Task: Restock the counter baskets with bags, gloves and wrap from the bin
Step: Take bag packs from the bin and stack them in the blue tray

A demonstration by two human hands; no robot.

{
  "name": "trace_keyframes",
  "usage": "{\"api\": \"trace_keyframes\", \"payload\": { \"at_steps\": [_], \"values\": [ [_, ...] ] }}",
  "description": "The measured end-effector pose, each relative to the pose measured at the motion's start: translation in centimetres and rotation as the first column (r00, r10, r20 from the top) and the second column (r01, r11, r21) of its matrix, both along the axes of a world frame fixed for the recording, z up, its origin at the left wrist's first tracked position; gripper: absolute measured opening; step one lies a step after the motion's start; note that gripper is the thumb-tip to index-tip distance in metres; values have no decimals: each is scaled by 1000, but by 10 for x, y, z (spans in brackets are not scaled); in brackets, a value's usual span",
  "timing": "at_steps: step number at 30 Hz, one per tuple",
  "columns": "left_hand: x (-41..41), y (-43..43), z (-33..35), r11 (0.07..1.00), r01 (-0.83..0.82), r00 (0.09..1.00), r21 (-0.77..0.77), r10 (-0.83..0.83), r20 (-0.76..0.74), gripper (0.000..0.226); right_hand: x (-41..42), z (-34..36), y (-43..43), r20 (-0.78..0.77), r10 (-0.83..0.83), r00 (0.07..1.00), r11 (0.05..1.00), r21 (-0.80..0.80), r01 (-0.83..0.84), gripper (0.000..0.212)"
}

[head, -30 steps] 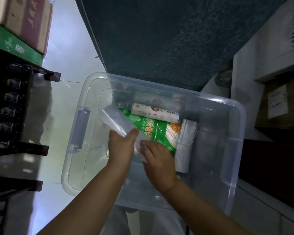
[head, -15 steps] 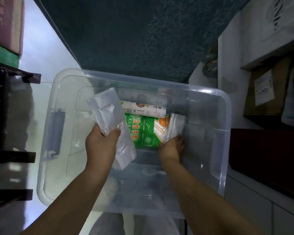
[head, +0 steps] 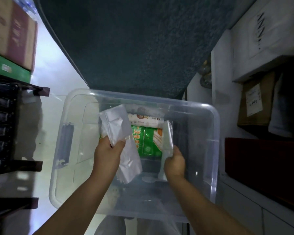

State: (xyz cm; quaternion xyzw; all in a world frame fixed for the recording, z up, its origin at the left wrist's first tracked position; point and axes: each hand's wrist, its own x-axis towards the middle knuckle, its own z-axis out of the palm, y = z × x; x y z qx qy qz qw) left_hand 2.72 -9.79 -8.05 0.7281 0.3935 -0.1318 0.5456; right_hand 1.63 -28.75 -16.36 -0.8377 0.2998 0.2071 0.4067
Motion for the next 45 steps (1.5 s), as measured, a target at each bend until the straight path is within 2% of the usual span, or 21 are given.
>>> {"api": "trace_keyframes", "payload": {
  "at_steps": [2, 5, 7, 9, 11, 13, 15, 17, 19, 22, 25, 27, 29, 30, 32, 35, 38, 41, 45],
  "values": [
    [3, -6, 18, 999, 9, 1000, -37, -9, 16, 14, -4, 34, 5, 82, 38, 996, 998, 48, -42, 57],
    [5, -14, 47, 997, 6, 1000, -75, -5, 11, 12, -6, 91, 19, 262, 122, 957, 985, 85, -149, 57],
    [5, -20, 65, 995, -4, 1000, -104, 6, 25, 16, -4, 127, 29, 400, 189, 897, 969, 73, -237, 52],
    [6, -27, 87, 989, -3, 999, -148, 9, 38, 19, -3, 158, 39, 524, 285, 803, 939, 15, -343, 35],
    [7, -30, 108, 974, -23, 998, -226, 37, 55, 20, -2, 184, 50, 570, 387, 724, 901, -68, -428, 49],
    [6, -29, 128, 950, -55, 992, -308, 88, 93, 19, -3, 203, 58, 578, 492, 652, 861, -209, -465, 48],
    [4, -24, 148, 909, -58, 981, -412, 129, 146, 24, -7, 219, 65, 597, 513, 617, 854, -279, -439, 48],
    [-2, -17, 165, 829, -30, 967, -558, 166, 195, 45, -11, 233, 71, 617, 516, 595, 853, -306, -422, 51],
    [-7, -12, 180, 777, 24, 951, -629, 176, 254, 47, -20, 250, 77, 626, 526, 576, 848, -330, -415, 49],
    [-13, -6, 200, 856, 124, 939, -502, 61, 337, 35, -33, 279, 83, 663, 468, 584, 878, -272, -394, 44],
    [-16, -4, 216, 869, 182, 923, -461, 10, 385, 23, -43, 303, 73, 716, 338, 611, 941, -256, -221, 41],
    [-19, -7, 226, 832, 228, 919, -506, -13, 394, 21, -48, 322, 61, 690, 131, 712, 990, -48, -136, 38],
    [-24, -14, 236, 778, 295, 912, -555, -55, 407, 20, -55, 340, 48, 558, -70, 827, 944, 305, -126, 34],
    [-28, -20, 242, 750, 336, 904, -570, -88, 417, 20, -62, 348, 41, 469, -125, 875, 900, 425, -100, 32],
    [-39, -34, 252, 707, 418, 886, -570, -179, 427, 23, -79, 360, 25, 356, -131, 925, 857, 510, -75, 45],
    [-58, -64, 268, 657, 542, 834, -524, -348, 427, 34, -115, 373, 4, 354, -150, 923, 854, 517, -59, 47],
    [-79, -97, 286, 566, 649, 760, -508, -477, 441, 46, -156, 384, -22, 384, -276, 881, 868, 493, 57, 52],
    [-100, -133, 307, 465, 686, 724, -560, -508, 466, 54, -201, 398, -55, 393, -354, 849, 870, 472, 144, 55],
    [-141, -195, 333, 405, 671, 736, -621, -467, 490, 57, -268, 414, -93, 411, -365, 836, 900, 386, 204, 53]
  ]
}}
